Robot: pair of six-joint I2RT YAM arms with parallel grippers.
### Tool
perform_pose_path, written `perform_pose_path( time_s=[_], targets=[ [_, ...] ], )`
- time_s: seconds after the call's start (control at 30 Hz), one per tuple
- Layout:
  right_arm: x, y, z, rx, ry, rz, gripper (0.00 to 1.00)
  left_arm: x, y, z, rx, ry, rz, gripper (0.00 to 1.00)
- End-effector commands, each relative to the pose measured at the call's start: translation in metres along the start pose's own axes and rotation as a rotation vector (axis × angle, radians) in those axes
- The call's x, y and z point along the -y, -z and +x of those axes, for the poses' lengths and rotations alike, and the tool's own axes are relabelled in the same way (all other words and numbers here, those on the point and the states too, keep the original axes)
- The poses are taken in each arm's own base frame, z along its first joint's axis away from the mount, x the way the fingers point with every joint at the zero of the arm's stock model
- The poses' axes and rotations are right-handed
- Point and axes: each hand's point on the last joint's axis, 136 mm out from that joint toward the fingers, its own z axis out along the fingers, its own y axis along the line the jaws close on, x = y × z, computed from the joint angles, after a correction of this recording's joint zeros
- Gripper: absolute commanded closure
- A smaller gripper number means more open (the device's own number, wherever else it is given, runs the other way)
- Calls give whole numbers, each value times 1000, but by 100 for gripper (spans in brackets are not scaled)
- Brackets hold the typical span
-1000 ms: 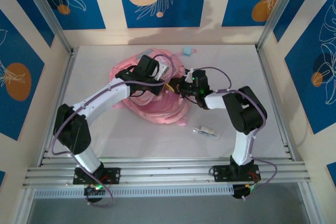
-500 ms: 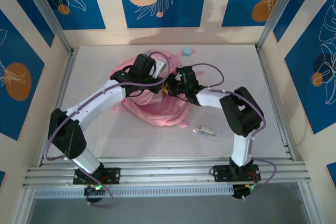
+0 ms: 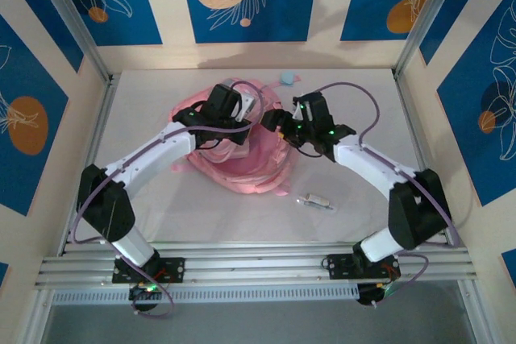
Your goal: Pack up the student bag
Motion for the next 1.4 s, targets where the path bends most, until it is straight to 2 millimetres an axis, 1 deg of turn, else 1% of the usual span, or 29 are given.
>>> perform_pose_path(
  time_s=[0.0, 0.03, 0.1, 0.13, 0.2, 0.23, 0.33, 0.4, 0.43, 0.6, 0.7, 0.77, 0.87, 0.93, 1.0, 1.03, 1.13, 1.23, 1.3, 1.37],
  targets=[
    [32, 24, 22, -58, 119, 147, 17, 10, 3, -15, 30, 30, 42, 100],
    [35, 30, 25, -59, 131, 159, 17, 9, 2, -14, 25, 44, 40, 96],
    [40, 36, 31, -61, 140, 167, 17, 7, 4, -12, 25, 71, 24, 70],
    [42, 38, 35, -62, 142, 167, 17, 4, 6, -10, 27, 83, 14, 55],
    [46, 40, 40, -66, 138, 165, 17, 0, 13, -8, 39, 104, -5, 32],
    [49, 39, 43, -69, 136, 168, 17, -2, 18, -6, 44, 114, -12, 28],
    [52, 37, 45, -64, 133, 164, 17, -10, 28, 5, 40, 154, -14, 21],
    [52, 34, 45, -61, 130, 153, 17, -18, 31, 19, 19, 195, -26, 13],
    [51, 32, 46, -64, 128, 148, 17, -23, 33, 27, 8, 217, -34, 11],
    [48, 26, 47, -65, 127, 135, 17, -51, 43, 69, -57, 336, -73, 8],
    [46, 24, 49, -64, 131, 131, 17, -65, 49, 90, -68, 378, -107, 8],
    [46, 21, 52, -70, 127, 130, 17, -74, 49, 103, -71, 399, -126, 10],
    [43, 16, 58, -80, 125, 108, 17, -84, 43, 120, -61, 414, -135, 15],
    [43, 12, 62, -94, 118, 101, 18, -86, 37, 127, -36, 402, -116, 21],
    [43, 10, 66, -106, 121, 98, 18, -88, 31, 130, 4, 386, -86, 31],
    [45, 8, 67, -111, 121, 100, 18, -88, 29, 131, 21, 377, -70, 32],
    [49, 4, 69, -113, 118, 102, 18, -86, 22, 129, 75, 362, -17, 33],
    [54, -3, 72, -119, 101, 101, 19, -91, 16, 130, 86, 360, -17, 41],
    [63, -11, 74, -120, 90, 122, 20, -96, 11, 133, 77, 358, -18, 47],
    [72, -19, 74, -115, 67, 146, 22, -100, 7, 133, 85, 362, -21, 48]
  ],
)
